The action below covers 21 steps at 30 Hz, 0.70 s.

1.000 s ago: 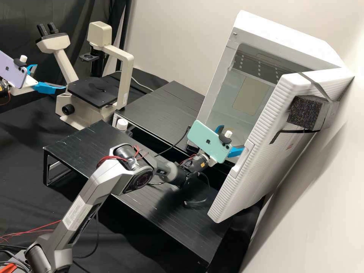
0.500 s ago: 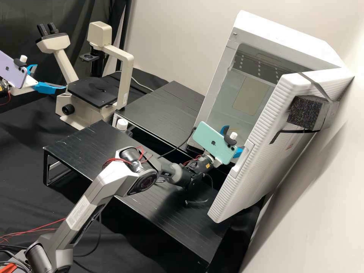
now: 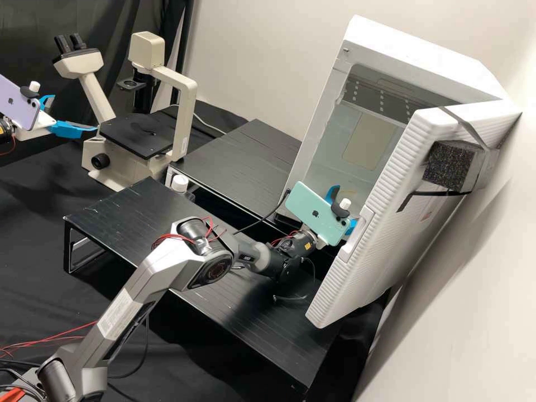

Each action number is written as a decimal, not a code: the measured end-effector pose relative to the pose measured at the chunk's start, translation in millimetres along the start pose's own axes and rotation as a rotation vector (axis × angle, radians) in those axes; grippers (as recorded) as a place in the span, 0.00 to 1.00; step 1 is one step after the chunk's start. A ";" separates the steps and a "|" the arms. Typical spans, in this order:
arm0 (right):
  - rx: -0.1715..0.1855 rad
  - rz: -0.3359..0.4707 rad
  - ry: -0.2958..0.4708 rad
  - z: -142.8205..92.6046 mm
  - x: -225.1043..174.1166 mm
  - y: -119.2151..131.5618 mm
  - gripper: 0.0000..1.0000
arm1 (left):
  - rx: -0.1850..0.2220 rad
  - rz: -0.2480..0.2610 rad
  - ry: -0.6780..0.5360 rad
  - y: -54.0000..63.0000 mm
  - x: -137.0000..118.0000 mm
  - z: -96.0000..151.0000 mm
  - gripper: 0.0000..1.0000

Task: Return the petri dish to the incubator.

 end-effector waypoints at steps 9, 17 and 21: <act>0.011 -0.015 0.007 -0.4 -0.1 -1.0 1.00 | 0.000 0.000 0.000 0.0 0.0 0.0 1.00; 0.015 -0.023 -0.005 -0.3 -5.3 -2.0 1.00 | 0.000 0.000 0.000 0.0 0.0 0.0 1.00; 0.015 -0.030 -0.022 -2.7 -15.5 0.1 1.00 | 0.000 0.000 0.000 0.0 0.0 0.0 1.00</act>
